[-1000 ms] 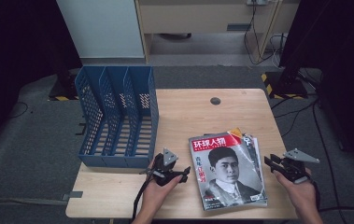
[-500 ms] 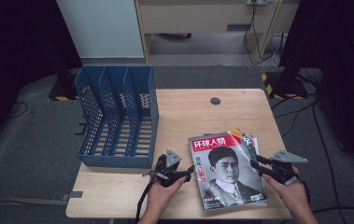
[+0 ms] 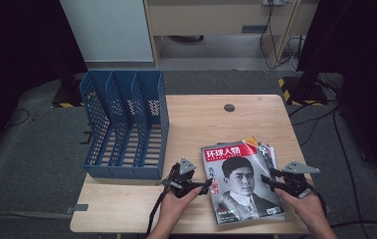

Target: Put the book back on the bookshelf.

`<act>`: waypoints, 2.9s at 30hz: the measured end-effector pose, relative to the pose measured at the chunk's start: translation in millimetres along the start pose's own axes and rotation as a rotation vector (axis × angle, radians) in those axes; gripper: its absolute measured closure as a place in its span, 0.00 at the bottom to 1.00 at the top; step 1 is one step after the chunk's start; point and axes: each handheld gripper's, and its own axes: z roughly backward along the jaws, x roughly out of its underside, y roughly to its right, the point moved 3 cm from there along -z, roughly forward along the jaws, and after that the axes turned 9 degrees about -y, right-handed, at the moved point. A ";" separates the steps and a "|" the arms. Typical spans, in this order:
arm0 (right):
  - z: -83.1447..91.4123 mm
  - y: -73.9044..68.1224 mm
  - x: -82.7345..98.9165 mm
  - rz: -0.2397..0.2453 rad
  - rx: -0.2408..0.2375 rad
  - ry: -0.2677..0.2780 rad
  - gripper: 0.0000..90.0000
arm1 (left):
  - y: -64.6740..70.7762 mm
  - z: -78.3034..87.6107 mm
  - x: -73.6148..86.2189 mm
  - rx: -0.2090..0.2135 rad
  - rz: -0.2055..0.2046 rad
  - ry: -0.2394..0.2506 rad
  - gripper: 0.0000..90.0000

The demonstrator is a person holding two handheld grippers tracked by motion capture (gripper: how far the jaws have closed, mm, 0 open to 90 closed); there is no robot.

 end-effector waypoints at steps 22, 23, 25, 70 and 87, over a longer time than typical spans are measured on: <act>-2.5 -2.8 -0.8 0.007 -0.017 -0.003 0.53 | -16.8 -52.3 -28.5 0.115 0.114 -0.135 0.10; -2.5 -2.7 -1.0 0.008 -0.016 -0.005 0.53 | -16.7 -53.2 -28.6 0.127 0.129 -0.140 0.10; -2.6 -2.9 -1.2 0.007 -0.017 -0.005 0.53 | -14.8 -55.4 -28.7 0.167 0.134 -0.147 0.13; -2.4 -6.0 -3.1 0.026 -0.018 -0.023 0.54 | 17.0 -40.2 -76.4 0.170 -0.009 -0.175 0.78; -2.9 -6.7 -3.0 0.026 -0.018 -0.020 0.53 | 18.6 -37.7 -77.2 0.160 -0.015 -0.131 0.83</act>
